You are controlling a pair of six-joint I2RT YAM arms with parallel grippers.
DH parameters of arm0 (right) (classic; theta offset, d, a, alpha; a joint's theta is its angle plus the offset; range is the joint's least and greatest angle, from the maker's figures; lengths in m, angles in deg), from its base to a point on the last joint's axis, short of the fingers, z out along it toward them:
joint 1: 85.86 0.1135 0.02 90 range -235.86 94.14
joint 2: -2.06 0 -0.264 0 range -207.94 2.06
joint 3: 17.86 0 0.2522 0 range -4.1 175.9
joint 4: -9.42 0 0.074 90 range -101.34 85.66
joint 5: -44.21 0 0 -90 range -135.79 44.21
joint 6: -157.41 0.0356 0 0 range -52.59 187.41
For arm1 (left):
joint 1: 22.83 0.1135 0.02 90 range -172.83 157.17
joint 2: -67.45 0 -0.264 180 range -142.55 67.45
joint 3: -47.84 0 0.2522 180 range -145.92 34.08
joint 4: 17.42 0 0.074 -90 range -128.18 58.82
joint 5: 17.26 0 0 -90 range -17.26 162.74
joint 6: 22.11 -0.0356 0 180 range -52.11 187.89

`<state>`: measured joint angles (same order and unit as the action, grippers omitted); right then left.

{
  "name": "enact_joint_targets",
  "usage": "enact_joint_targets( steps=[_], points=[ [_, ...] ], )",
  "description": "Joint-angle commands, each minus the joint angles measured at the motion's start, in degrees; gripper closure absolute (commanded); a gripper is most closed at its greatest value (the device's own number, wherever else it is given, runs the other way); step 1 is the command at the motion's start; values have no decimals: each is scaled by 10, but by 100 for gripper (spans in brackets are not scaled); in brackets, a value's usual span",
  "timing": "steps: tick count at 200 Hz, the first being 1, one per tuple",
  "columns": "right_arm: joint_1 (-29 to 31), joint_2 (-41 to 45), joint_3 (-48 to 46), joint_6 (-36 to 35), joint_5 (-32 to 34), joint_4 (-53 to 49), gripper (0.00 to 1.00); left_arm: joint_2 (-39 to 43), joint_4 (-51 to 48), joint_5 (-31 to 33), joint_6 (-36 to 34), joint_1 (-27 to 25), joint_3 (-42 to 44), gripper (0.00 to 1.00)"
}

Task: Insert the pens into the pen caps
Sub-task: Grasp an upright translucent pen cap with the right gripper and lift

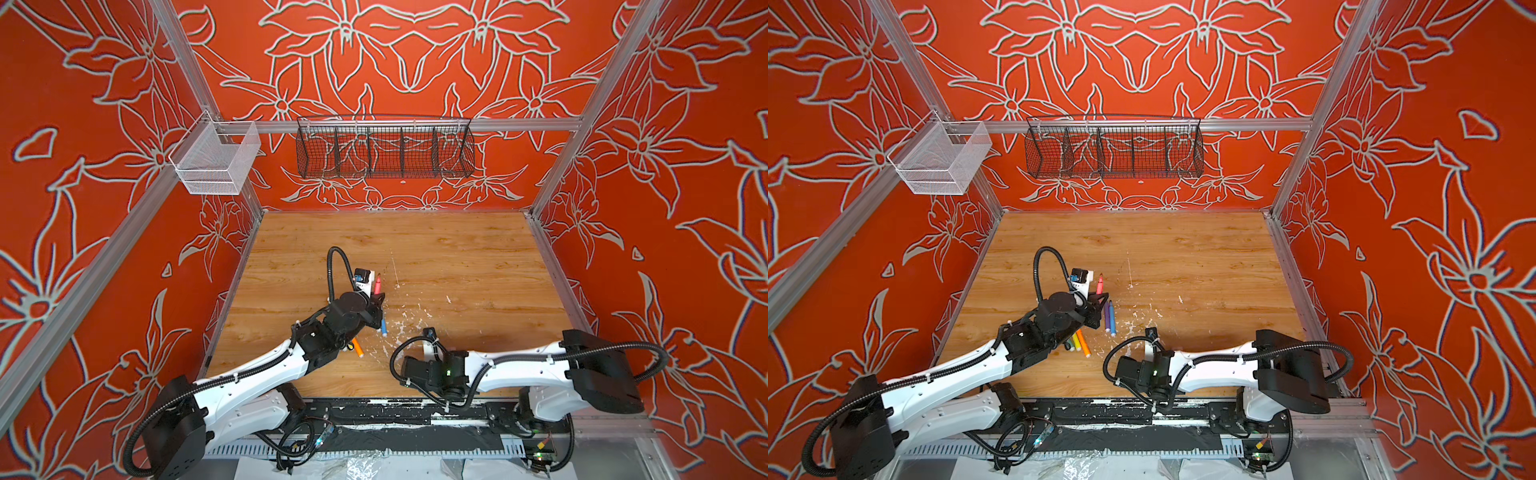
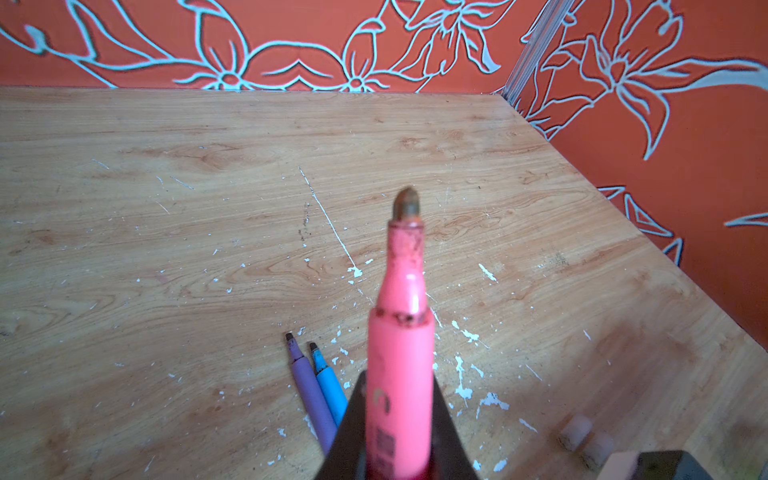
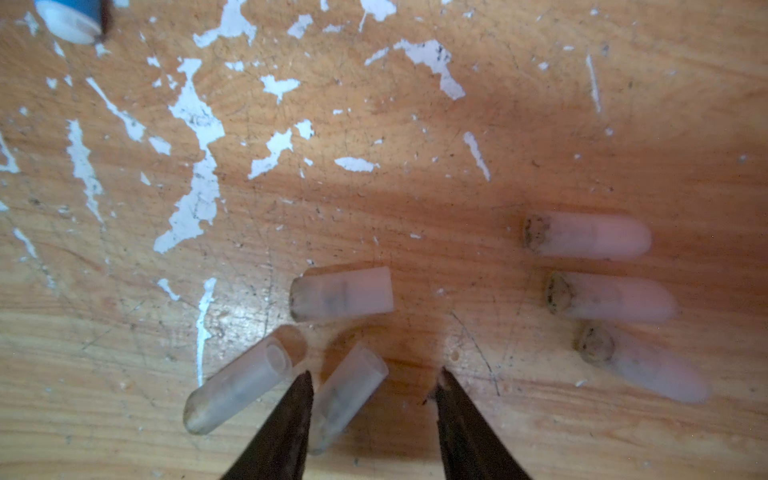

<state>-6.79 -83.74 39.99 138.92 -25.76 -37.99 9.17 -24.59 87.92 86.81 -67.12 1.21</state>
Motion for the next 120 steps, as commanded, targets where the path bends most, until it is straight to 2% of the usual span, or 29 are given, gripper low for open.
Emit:
enact_joint_targets(
  steps=[1,120],
  points=[
    [-1,7,-14,23,-1,-11,50,9,16,1,1,2,7,100],
    [-10,-9,-31,16,-11,9,62,12,17,-2,2,2,8,100]
  ],
)
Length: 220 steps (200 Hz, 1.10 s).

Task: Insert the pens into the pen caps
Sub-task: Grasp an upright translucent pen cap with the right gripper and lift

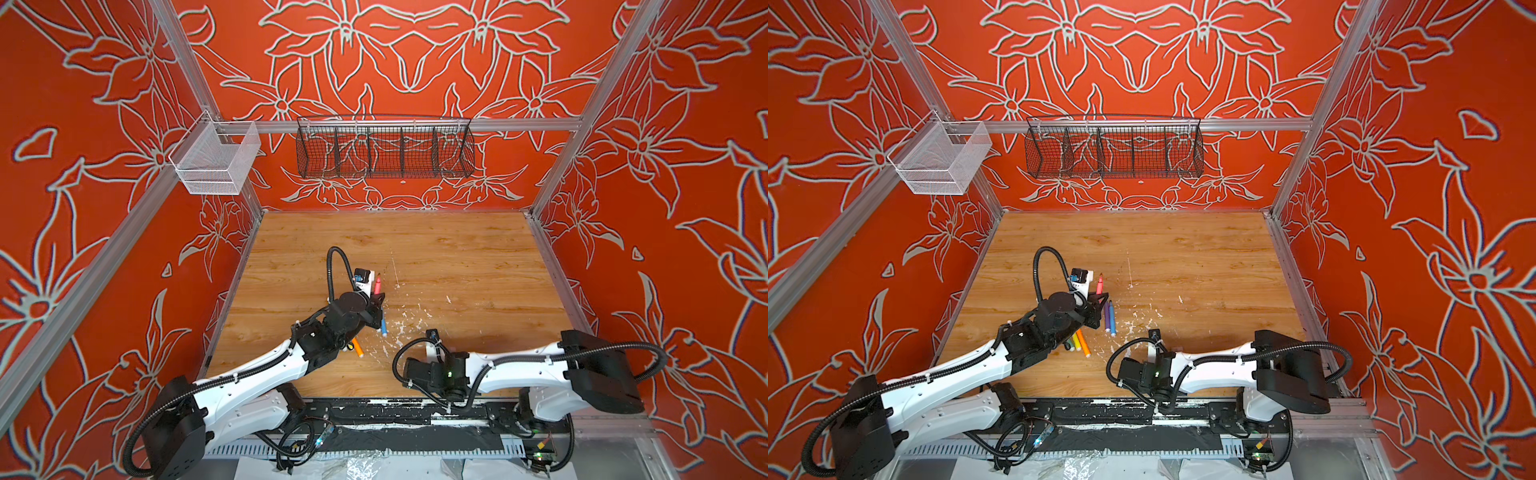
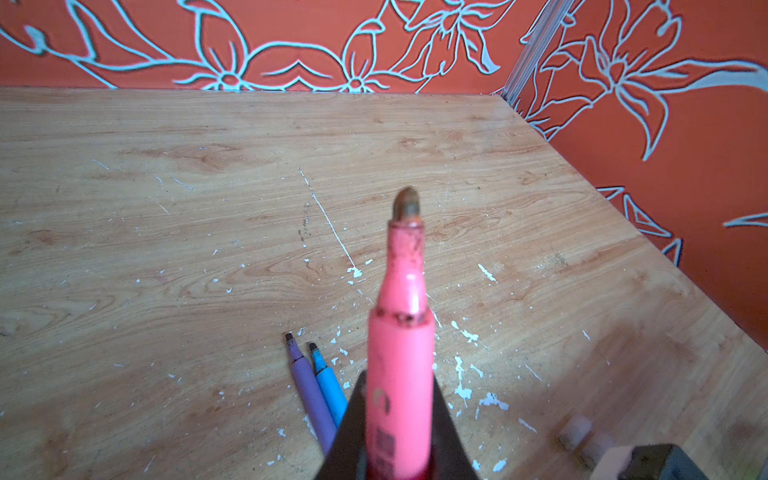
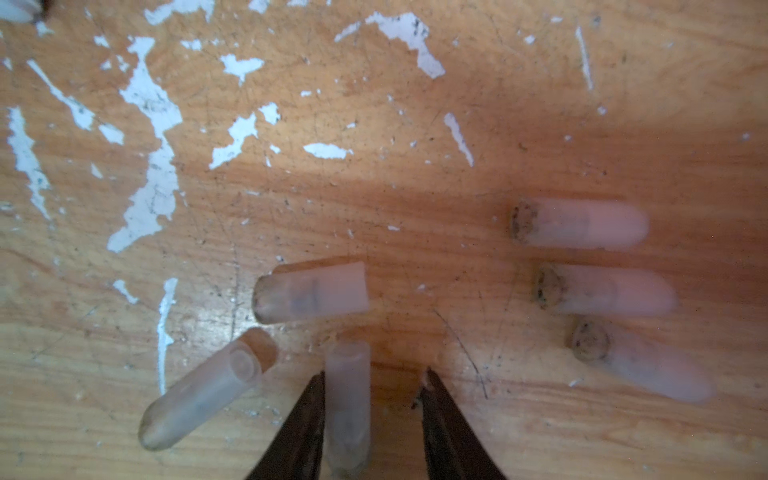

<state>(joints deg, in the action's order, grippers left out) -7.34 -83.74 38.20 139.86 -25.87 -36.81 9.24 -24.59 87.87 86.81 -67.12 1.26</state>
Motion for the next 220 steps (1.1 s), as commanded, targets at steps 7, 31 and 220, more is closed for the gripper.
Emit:
enact_joint_targets(
  steps=[7,31,220],
  points=[
    [-5,-11,-13,8,-11,0,63,12,18,-2,2,2,8,100],
    [-8,-18,-17,3,-21,13,68,12,18,-3,2,2,9,100],
    [-59,207,-31,-25,59,-83,99,35,21,-19,57,2,13,100]
  ],
)
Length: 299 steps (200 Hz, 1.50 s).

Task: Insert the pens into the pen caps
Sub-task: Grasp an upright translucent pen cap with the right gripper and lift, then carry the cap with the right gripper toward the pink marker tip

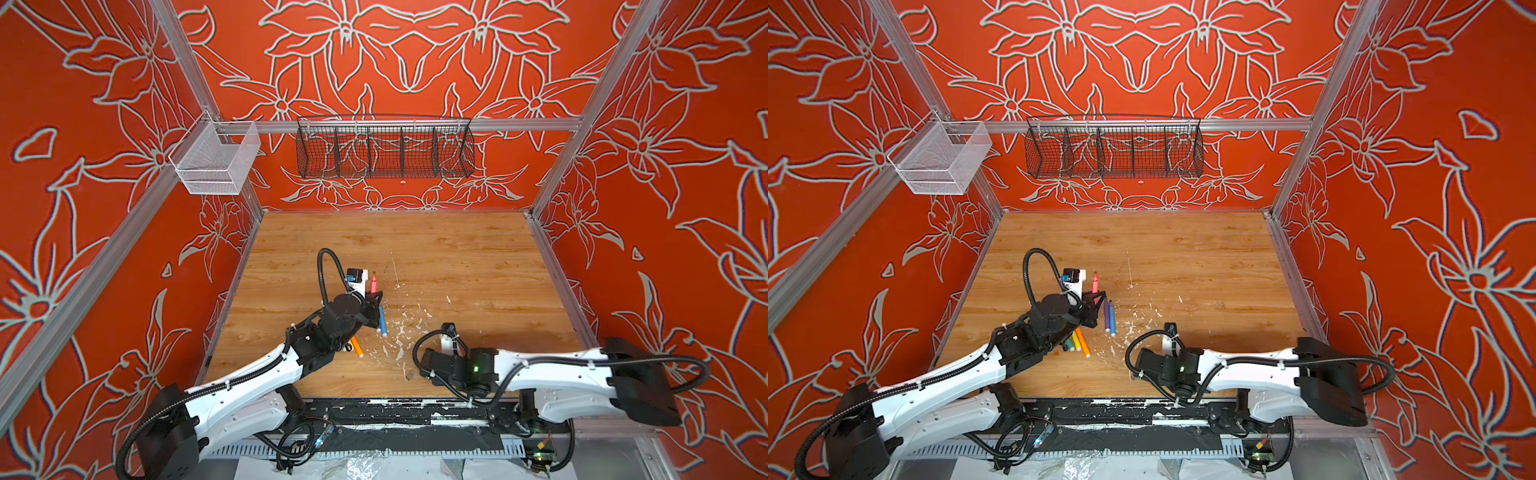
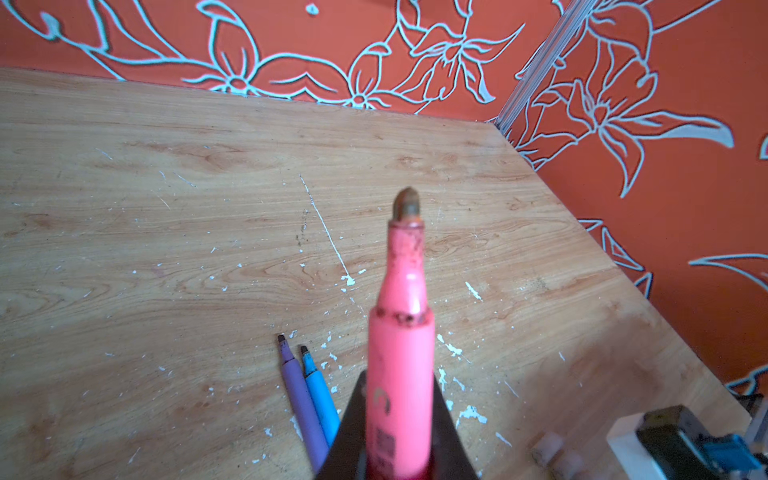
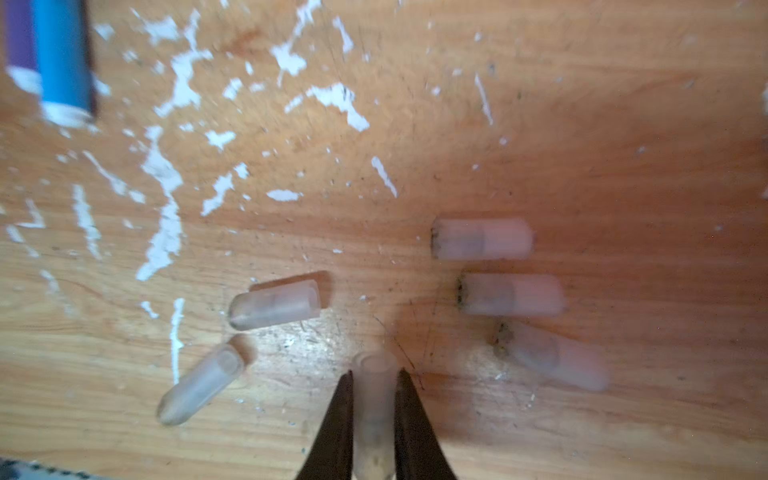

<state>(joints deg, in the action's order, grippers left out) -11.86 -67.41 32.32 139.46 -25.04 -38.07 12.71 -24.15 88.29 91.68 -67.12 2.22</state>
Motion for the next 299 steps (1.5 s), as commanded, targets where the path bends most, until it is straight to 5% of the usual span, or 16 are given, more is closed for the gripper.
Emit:
enact_joint_targets(
  steps=[1,54,155,211,299],
  points=[
    [-15,46,30,-23,52,-72,99,1,18,-25,7,2,4,100],
    [-59,125,137,-110,95,-135,100,3,60,-106,-29,2,19,100],
    [-112,136,268,-238,79,2,100,20,120,-245,-60,2,40,100],
    [-114,173,268,-284,81,103,100,18,153,-320,-60,1,44,100],
    [-115,192,174,-301,42,336,100,15,166,-338,-51,1,46,100]
  ],
)
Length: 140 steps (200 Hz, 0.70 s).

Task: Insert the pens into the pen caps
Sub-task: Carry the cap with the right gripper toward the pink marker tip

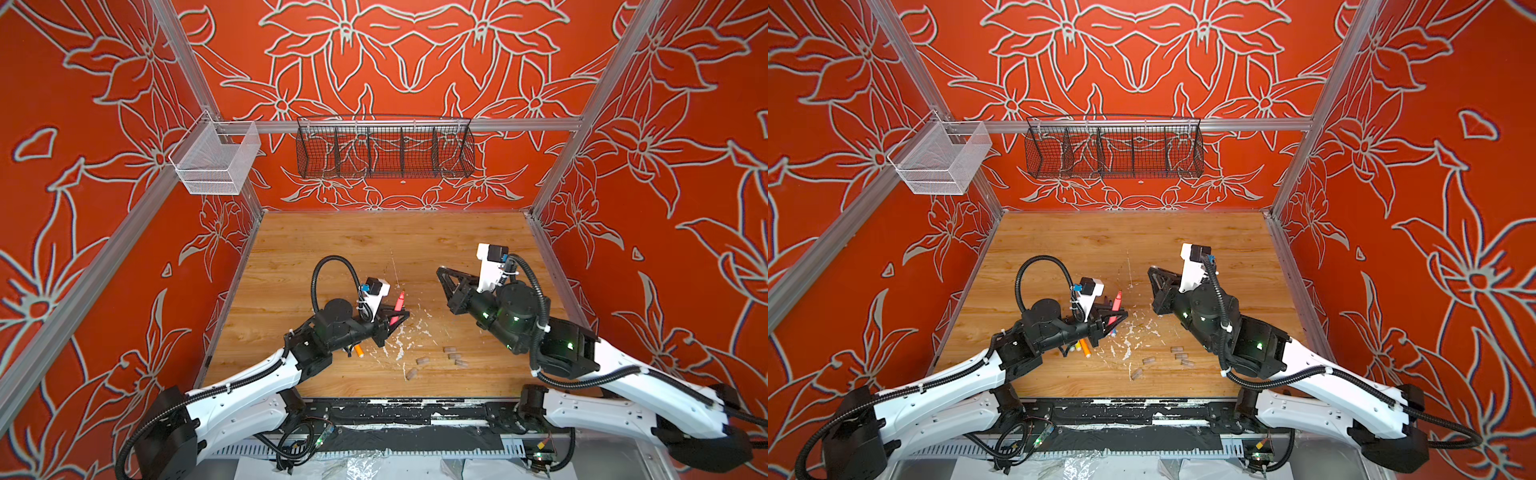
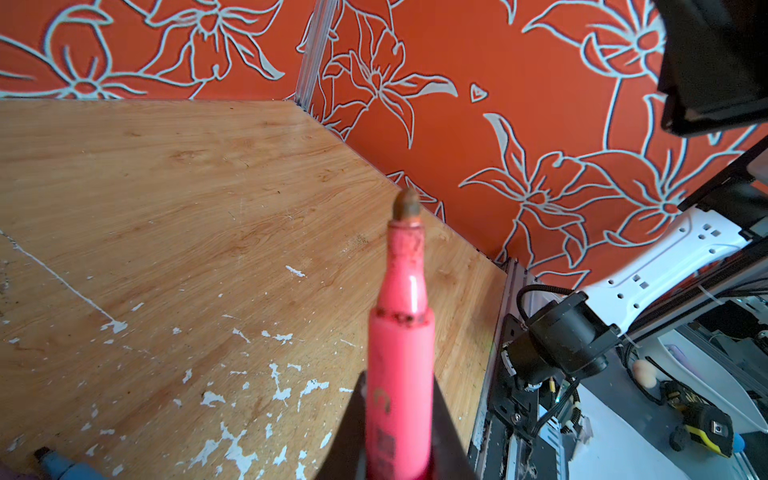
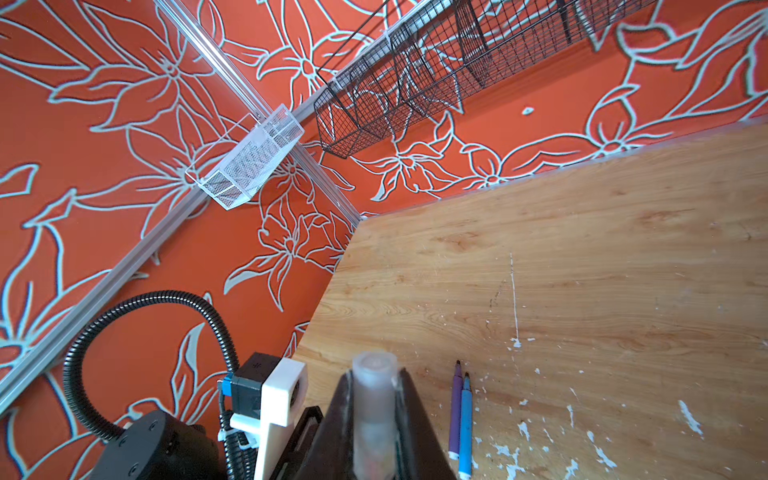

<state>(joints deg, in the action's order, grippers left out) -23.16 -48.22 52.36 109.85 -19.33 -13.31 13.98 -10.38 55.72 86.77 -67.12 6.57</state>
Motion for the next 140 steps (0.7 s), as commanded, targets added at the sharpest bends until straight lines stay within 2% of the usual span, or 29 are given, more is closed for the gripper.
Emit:
enact_joint_targets(
  steps=[1,22,77,140],
  points=[
    [-2,0,-27,-4,-17,91,100,2,28,-13,-2,1,3,100],
    [-2,-16,-44,-4,-42,140,100,0,30,-16,1,1,2,100],
    [-3,-83,-23,-9,-52,143,100,6,32,-19,1,1,4,100],
    [-4,-90,-50,11,-75,155,100,7,27,-7,1,1,3,100]
  ],
)
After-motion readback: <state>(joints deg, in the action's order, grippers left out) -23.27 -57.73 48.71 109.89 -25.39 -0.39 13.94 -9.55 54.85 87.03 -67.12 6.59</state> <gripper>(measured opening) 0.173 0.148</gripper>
